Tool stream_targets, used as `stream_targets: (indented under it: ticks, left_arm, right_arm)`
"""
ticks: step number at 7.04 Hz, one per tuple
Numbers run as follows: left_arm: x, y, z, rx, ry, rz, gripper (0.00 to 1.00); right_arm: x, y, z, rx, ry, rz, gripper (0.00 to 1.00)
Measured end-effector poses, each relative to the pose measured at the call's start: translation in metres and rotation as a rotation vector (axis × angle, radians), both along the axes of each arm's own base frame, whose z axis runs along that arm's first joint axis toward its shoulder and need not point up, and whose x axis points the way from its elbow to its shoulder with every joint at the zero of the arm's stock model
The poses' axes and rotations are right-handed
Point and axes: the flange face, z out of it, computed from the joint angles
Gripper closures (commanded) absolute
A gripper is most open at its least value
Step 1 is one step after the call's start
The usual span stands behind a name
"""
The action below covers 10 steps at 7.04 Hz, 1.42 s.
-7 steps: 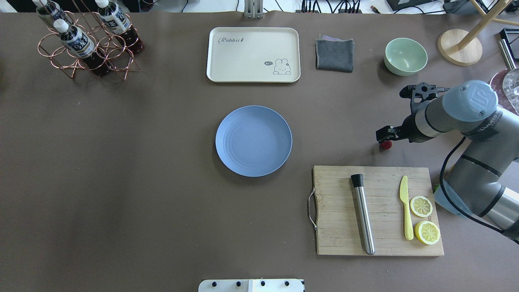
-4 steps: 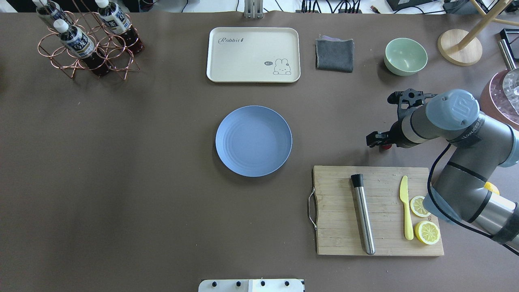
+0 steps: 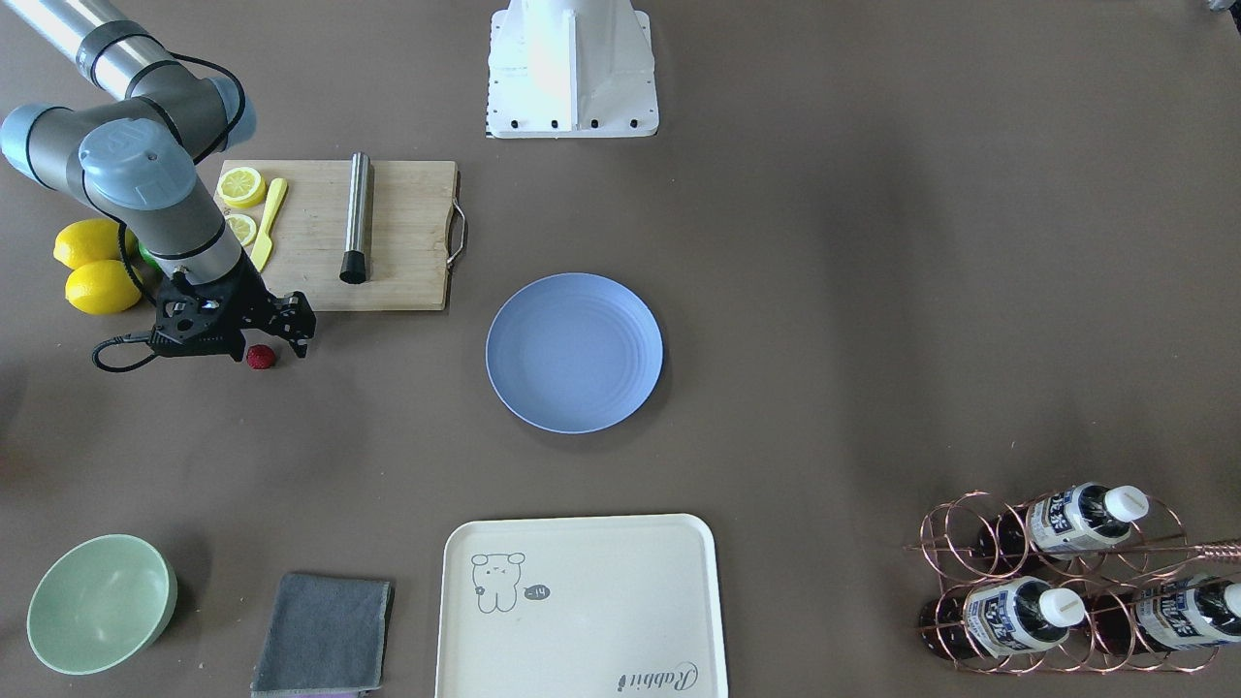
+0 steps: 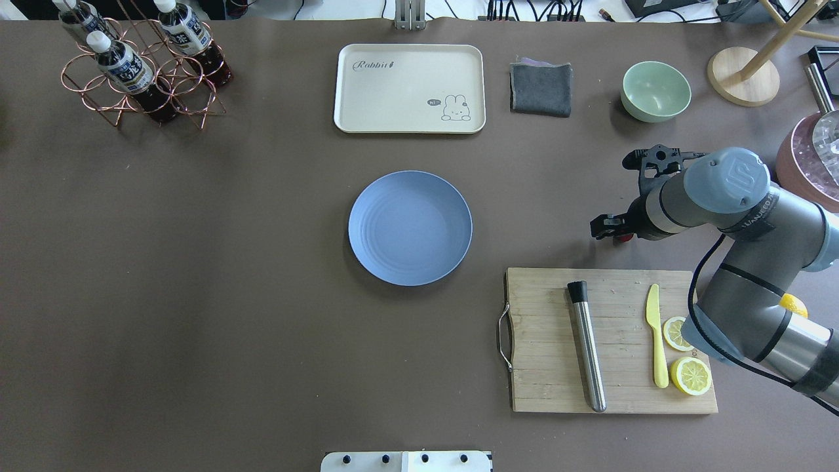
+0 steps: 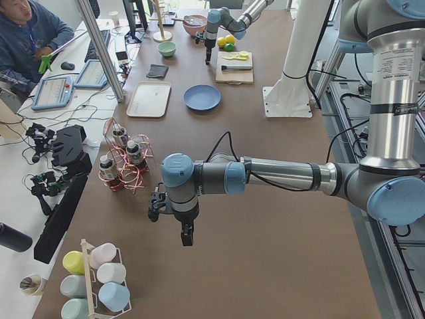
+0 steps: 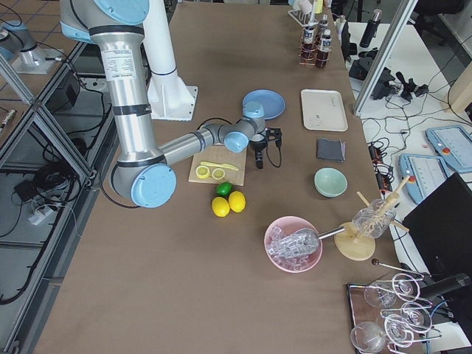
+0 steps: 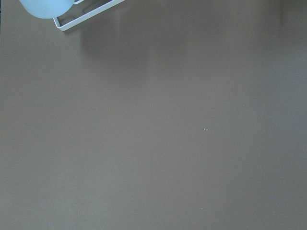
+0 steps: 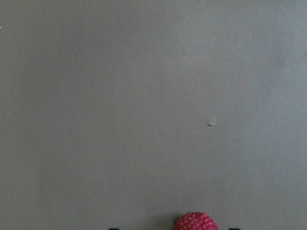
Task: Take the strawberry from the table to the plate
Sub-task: 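Lower the right gripper onto the red strawberry and close it, then carry the strawberry with the right gripper over the blue plate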
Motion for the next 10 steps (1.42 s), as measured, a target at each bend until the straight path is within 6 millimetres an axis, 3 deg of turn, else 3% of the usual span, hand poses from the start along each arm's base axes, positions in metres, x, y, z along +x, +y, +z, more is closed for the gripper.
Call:
stream_targets:
  ticks: [3,6,8,10]
  left_arm:
    - [0.000,0.000,0.000,0.002,0.002,0.001,0.00]
    - [0.000,0.000,-0.001,0.004,0.002,0.000,0.00]
    - [0.000,0.000,-0.002,0.006,0.002,0.000,0.00]
    - [0.000,0.000,-0.002,0.006,0.001,0.000,0.00]
  right_arm:
    - [0.001,0.001,0.002,0.002,-0.004,-0.002,0.32]
    - [0.002,0.001,0.004,-0.003,-0.007,0.006,1.00]
    - [0.003,0.002,-0.004,0.003,-0.020,0.008,1.00]
    - [0.010,-0.002,-0.034,0.008,-0.073,0.017,1.00]
